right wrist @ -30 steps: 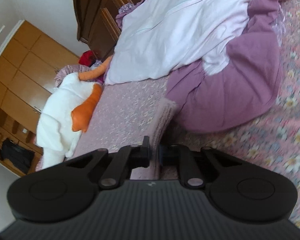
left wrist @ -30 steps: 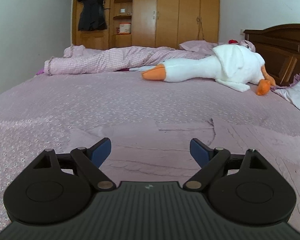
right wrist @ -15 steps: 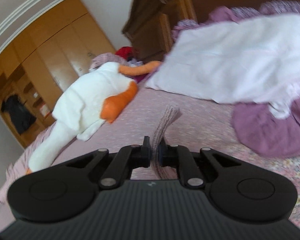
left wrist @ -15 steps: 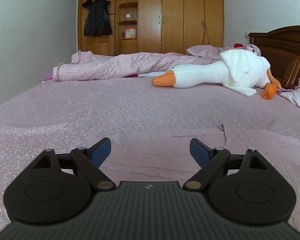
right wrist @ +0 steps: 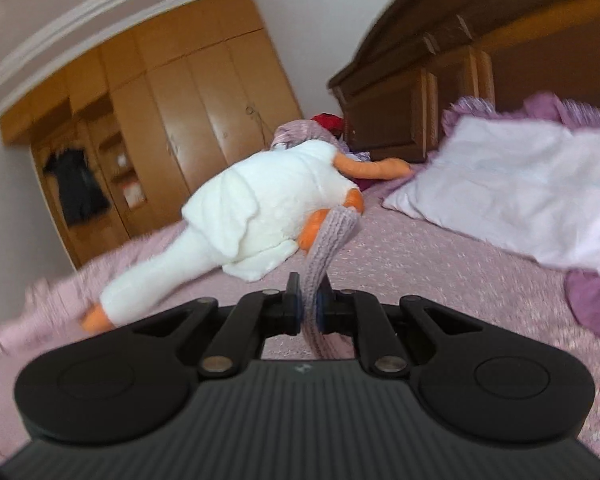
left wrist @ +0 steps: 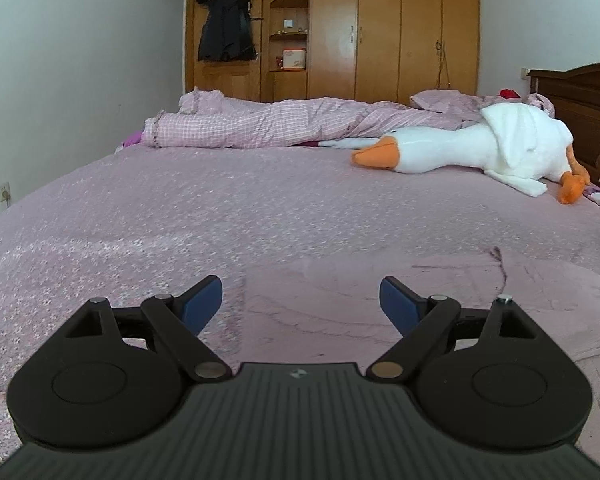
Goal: Fold small clothes
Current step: 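Lift the held sleeve and carry it across the cardigan body with the right tool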
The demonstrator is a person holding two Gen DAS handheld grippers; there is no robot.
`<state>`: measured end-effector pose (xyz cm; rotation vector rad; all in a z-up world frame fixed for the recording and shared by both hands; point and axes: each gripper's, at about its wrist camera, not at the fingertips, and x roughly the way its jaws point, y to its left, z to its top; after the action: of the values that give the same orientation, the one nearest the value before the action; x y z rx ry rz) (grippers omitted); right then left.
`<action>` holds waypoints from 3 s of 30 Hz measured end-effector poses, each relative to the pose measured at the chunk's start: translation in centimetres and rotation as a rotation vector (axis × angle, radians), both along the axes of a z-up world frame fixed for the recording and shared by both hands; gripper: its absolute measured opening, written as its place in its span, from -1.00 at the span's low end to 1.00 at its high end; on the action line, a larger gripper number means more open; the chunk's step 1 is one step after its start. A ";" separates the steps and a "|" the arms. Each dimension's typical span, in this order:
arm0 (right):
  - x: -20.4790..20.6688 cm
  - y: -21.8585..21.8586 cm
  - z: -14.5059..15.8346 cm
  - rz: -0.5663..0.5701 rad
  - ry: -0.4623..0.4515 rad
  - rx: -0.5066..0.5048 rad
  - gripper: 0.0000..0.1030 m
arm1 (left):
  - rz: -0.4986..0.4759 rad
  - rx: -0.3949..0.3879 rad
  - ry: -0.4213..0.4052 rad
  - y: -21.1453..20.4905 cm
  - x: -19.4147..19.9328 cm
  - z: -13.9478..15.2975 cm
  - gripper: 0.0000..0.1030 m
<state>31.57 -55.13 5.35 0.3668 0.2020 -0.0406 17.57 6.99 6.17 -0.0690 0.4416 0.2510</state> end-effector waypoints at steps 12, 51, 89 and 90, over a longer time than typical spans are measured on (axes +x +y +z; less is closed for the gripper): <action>-0.2 9.5 3.6 0.129 -0.052 -0.034 -0.81 | -0.019 0.001 -0.030 4.1 -0.2 -1.2 0.77; -1.7 31.1 12.0 0.086 -0.020 -0.279 -0.80 | -0.034 -0.124 -0.168 9.8 0.5 -2.4 0.91; -9.5 47.6 -2.6 0.481 -0.071 -0.622 -0.78 | -0.005 -0.160 -0.153 10.9 0.3 -2.6 0.92; -9.7 48.1 -3.2 0.498 -0.058 -0.635 -0.78 | -0.003 -0.161 -0.151 11.0 0.3 -2.6 0.92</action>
<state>21.88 -7.03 2.17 -0.3212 0.2070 0.3901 17.89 17.97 3.57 -0.2434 0.3105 0.2053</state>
